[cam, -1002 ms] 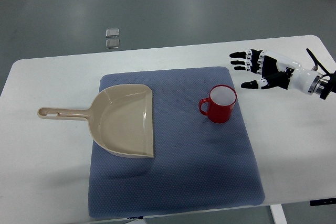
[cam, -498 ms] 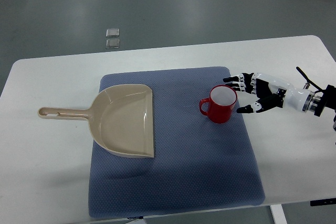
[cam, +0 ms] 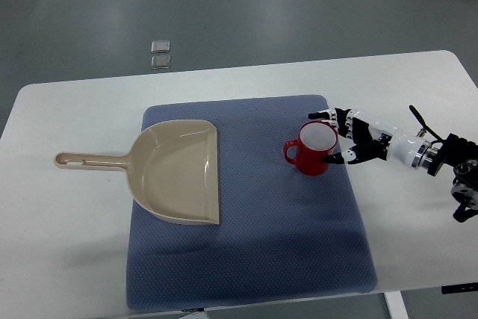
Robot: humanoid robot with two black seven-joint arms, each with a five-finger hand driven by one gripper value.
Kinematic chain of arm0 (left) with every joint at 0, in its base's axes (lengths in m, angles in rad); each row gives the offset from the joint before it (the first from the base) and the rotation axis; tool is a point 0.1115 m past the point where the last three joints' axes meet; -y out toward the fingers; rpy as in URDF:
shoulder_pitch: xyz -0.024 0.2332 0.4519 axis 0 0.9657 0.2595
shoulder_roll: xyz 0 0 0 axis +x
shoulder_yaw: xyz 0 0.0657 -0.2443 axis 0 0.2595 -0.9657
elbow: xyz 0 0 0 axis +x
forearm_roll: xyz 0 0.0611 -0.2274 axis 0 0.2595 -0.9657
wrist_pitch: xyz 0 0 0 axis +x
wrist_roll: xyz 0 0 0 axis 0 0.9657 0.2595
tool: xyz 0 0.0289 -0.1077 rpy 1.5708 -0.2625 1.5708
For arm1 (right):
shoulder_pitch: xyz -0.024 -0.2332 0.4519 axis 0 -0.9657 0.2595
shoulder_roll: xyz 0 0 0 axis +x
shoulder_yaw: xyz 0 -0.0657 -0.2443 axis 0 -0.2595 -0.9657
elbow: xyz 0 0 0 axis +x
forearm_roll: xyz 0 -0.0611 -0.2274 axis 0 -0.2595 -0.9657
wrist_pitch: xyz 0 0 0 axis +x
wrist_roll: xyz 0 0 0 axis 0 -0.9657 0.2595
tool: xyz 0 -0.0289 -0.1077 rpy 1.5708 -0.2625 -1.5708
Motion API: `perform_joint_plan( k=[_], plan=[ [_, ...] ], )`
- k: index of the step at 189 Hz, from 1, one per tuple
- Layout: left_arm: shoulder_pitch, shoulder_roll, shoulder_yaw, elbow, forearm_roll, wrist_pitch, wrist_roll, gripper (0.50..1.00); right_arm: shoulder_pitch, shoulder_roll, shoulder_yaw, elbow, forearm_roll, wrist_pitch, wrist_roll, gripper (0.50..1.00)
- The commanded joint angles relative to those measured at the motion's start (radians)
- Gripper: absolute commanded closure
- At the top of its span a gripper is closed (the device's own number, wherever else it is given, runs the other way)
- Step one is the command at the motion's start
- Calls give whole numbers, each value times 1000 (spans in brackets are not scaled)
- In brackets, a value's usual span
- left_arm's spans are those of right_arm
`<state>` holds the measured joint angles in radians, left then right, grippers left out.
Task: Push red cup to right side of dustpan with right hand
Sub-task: 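Wrap the right hand fingers around the red mug's side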
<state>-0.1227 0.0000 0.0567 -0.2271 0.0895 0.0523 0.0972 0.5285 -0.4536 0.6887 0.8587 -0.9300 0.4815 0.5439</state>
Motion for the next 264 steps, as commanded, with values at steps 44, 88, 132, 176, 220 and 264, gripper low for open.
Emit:
perform_joint_plan(
  k=[44,88,132,176,220,264],
  plan=[
    [0,0,0,0,-1,1,-1,500,-7,42,0,-40,0,-15,7,566],
    [0,0,0,0,-1,1,-1,500,-7,78,9,-69,8,-17,8,566],
    [0,0,0,0,-1,0,-1,500,-7,107,6,-86,11,-44,8,566],
    [0,0,0,0,-1,1,-1,500,-8,144,6,-101,14,-55,10,566],
    [0,0,0,0,-1,1,-1,500,-9,171,8,-102,16,-78,10,566],
    [0,0,0,0,-1,1,-1,500,-9,208,8,-115,17,-90,10,566]
  ],
)
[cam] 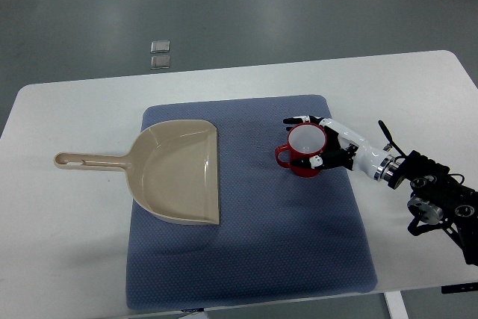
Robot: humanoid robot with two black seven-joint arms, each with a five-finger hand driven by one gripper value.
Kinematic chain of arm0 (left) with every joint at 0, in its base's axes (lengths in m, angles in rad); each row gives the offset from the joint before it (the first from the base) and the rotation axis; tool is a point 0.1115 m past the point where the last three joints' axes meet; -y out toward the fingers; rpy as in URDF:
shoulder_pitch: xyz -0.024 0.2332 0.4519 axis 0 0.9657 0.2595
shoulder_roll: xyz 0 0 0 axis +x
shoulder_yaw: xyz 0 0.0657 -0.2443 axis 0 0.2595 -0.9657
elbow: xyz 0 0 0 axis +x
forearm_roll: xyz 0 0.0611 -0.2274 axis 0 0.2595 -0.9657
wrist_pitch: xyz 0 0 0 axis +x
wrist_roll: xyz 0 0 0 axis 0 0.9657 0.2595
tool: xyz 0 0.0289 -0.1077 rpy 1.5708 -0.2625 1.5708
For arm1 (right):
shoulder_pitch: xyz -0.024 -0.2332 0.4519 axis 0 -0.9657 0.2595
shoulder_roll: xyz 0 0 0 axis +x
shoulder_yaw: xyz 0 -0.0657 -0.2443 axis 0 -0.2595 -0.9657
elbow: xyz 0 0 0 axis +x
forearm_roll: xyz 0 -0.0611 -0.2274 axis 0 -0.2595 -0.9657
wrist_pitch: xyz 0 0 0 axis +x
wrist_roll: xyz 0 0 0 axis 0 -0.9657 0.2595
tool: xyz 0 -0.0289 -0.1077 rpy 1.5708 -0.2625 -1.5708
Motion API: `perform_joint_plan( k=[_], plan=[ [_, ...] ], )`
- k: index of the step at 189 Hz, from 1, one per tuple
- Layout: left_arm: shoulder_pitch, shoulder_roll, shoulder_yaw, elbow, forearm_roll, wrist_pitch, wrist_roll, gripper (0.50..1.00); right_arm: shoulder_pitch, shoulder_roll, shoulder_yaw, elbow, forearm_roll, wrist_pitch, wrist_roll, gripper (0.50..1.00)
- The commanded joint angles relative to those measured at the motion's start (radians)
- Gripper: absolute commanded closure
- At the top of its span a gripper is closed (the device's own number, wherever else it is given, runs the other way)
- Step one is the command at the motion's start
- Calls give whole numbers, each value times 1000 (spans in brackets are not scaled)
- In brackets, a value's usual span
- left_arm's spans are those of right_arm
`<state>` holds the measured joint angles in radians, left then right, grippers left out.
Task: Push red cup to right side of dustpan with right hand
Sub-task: 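Wrap the right hand fingers around the red mug's side, then push the red mug with the right hand toward the dustpan's edge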
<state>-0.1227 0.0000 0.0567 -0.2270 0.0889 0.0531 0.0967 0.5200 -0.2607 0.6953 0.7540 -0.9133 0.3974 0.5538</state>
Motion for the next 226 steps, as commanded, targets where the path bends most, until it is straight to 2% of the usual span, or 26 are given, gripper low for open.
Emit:
perform_joint_plan(
  k=[1,226],
  plan=[
    [0,0,0,0,0,1,0,500,0,17,1,-12,1,-6,0,566],
    [0,0,0,0,0,1,0,500,-18,185,-8,-1,1,-71,12,568]
  ],
)
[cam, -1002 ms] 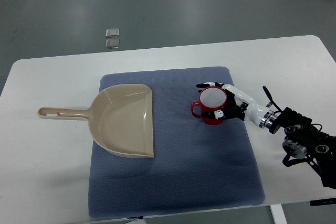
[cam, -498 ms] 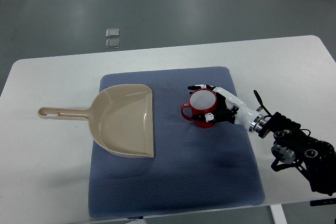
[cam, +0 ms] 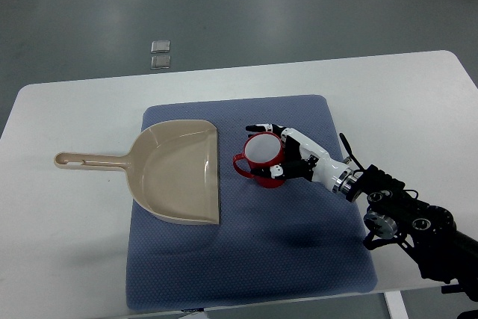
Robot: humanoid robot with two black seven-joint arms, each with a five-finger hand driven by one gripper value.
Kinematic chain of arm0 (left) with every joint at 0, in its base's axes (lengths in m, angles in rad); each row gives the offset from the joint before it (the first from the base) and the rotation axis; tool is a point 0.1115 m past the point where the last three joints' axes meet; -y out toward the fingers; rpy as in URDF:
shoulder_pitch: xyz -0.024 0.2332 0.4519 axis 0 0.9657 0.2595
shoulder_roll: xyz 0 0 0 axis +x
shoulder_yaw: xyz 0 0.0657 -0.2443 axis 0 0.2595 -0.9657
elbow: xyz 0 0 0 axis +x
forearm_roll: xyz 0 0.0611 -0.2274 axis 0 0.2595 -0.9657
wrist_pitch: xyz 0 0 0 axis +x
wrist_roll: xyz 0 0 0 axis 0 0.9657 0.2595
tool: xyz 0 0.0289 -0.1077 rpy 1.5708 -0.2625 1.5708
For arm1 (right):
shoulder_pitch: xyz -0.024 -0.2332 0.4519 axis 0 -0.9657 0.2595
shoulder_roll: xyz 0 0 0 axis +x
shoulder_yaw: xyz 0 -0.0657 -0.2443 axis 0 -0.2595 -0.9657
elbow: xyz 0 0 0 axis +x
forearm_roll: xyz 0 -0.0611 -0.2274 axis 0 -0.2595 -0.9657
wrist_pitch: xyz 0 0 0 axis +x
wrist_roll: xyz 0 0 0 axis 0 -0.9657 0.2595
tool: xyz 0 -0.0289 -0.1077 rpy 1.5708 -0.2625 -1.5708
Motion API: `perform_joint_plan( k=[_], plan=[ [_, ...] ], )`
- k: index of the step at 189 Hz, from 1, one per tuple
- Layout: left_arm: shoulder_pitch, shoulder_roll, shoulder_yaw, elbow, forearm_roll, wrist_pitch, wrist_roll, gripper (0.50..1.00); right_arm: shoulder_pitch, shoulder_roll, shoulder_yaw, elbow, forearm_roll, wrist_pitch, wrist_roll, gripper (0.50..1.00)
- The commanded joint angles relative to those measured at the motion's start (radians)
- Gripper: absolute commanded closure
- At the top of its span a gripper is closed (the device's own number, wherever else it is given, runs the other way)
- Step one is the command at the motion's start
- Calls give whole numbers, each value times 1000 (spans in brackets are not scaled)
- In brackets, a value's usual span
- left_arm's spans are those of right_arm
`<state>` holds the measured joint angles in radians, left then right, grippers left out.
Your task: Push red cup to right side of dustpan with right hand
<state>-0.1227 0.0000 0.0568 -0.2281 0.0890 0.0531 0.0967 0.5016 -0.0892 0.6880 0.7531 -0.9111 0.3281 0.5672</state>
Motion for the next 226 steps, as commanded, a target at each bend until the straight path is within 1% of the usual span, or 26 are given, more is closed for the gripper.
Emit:
perform_joint_plan(
  k=[1,36,71,105,226],
  plan=[
    [0,0,0,1,0,1,0,500,0,14,-1,0,-2,-1,-1,568],
    [0,0,0,1,0,1,0,500,0,42,-2,0,-2,-11,-1,568],
    [0,0,0,1,-2,1,0,500,3,48,-2,0,-2,-15,-1,568],
    [0,0,-2,1,-2,1,0,500,2,82,-4,0,-2,-15,-3,568],
    [0,0,-2,3,-2,1,0,500,0,89,-2,2,0,-14,-3,568]
  ],
)
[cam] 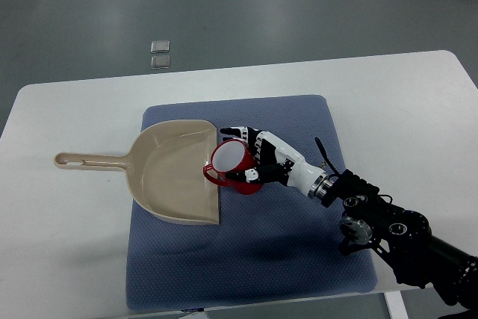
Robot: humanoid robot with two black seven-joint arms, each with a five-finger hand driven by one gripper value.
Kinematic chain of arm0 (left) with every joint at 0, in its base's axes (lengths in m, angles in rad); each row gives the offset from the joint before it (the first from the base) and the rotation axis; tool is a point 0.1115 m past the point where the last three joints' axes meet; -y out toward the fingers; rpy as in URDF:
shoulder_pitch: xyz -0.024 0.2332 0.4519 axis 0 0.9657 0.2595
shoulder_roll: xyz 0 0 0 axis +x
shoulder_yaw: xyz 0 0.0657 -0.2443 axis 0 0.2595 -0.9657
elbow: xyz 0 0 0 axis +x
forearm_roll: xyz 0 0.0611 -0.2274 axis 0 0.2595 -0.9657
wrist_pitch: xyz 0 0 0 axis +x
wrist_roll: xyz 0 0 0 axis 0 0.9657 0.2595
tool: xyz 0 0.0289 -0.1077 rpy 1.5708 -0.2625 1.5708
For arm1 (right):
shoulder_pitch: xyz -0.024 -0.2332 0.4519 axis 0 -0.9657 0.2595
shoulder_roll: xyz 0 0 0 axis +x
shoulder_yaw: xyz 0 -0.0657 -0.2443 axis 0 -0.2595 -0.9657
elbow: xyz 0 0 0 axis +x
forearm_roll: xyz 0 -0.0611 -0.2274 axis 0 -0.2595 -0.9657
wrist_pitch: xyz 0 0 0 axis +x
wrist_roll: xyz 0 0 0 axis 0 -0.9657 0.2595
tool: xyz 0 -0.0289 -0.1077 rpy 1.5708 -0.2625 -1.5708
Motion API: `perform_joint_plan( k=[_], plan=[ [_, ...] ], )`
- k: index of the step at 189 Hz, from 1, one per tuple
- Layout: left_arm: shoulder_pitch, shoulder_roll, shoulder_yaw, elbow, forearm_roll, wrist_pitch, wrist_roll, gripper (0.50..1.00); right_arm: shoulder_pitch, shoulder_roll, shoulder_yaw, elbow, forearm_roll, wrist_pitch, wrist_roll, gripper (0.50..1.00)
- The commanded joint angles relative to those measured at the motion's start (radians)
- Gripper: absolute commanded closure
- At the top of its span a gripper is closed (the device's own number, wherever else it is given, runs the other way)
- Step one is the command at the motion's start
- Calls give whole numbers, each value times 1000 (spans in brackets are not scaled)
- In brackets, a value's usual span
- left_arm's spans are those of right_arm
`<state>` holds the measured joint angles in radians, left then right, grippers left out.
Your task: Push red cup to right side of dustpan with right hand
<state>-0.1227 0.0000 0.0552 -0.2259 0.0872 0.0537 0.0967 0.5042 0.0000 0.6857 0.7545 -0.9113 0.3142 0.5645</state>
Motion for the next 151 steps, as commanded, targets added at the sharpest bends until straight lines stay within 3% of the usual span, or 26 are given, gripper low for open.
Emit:
perform_joint_plan(
  k=[1,122,151],
  plan=[
    [0,0,0,0,0,0,0,500,-3,0,0,0,0,0,0,568],
    [0,0,0,0,0,0,0,500,-1,-2,6,0,3,16,-2,568],
    [0,0,0,-1,0,0,0,500,-4,-12,15,0,3,59,0,568]
  ],
)
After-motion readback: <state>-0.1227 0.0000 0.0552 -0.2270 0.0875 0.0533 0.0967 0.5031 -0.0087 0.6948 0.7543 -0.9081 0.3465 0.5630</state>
